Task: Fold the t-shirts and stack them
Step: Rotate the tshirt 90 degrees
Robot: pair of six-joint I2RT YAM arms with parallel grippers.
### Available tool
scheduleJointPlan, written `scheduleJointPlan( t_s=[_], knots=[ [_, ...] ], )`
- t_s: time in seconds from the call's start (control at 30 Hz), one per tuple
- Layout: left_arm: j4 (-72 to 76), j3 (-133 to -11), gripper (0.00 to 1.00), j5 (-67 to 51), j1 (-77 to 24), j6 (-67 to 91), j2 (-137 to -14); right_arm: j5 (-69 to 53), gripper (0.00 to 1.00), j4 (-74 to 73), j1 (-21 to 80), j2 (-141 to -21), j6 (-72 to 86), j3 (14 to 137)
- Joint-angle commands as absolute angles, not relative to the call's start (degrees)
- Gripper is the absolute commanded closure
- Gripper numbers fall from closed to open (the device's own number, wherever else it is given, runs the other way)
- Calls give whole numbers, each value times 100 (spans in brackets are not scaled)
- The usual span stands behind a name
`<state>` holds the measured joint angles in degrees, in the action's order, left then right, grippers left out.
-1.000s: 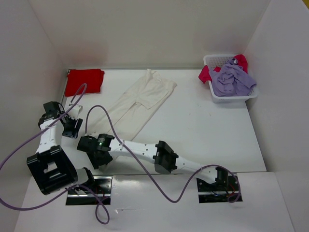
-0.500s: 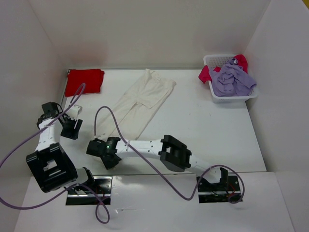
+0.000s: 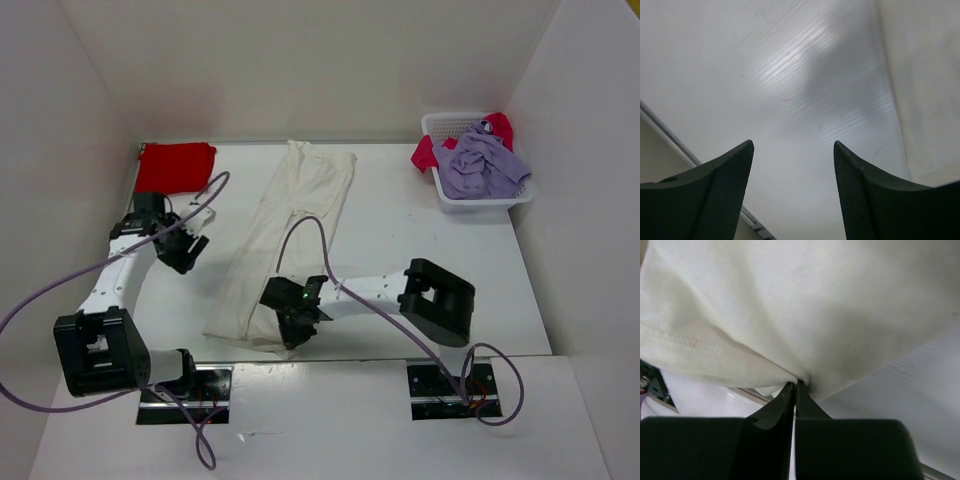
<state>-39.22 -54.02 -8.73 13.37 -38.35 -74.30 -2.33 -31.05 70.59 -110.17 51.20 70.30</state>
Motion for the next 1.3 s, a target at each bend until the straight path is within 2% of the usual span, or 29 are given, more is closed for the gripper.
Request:
scheduleJointPlan(
  t_s=[0.0, 0.17, 0.27, 0.3, 0.4, 0.47, 0.63, 0.83, 0.93, 1.07, 1.27],
  knots=[
    [-4034, -5695, 28, -757, 626, -3656, -7242, 352, 100, -3973, 6970, -11084, 5054, 5899],
    [-4034, -5695, 26, -106, -798, -3727, -7049, 536, 99, -3973, 6794, -10399, 5106, 5213],
    [-4235, -5695, 26, -53, -1177, -4007, -6874, 606, 81, -4096, 6794, -9969, 5027, 5150],
    [-4289, -5643, 26, -53, -1239, -4104, -6821, 606, 66, -4157, 6864, -9801, 5027, 5150],
    [-4526, -5380, 26, 140, -1476, -4735, -6138, 431, 43, -4288, 7048, -9011, 5159, 5255],
    [-4657, -4923, 24, 465, -1722, -5464, -5706, 431, 38, -4342, 7319, -8633, 5395, 5404],
    [-5255, -4369, 20, 230, -2407, -6687, -4299, 281, 35, -4097, 7453, -7946, 6081, 5380],
    [-5449, -4420, 18, -544, -3198, -7496, -4385, 413, 38, -4034, 7164, -7445, 6785, 5213],
    [-5589, -4421, 23, -1167, -3489, -8049, -4605, 281, 38, -3851, 6769, -7147, 6891, 4835],
    [-5889, -3948, 26, -1976, -3734, -9707, -4439, -183, 38, -3499, 6049, -7031, 6751, 4342],
    [-5616, -3164, 37, -1758, -4165, -11001, -3604, -237, 36, -3191, 5924, -7558, 6399, 4403]
  ],
)
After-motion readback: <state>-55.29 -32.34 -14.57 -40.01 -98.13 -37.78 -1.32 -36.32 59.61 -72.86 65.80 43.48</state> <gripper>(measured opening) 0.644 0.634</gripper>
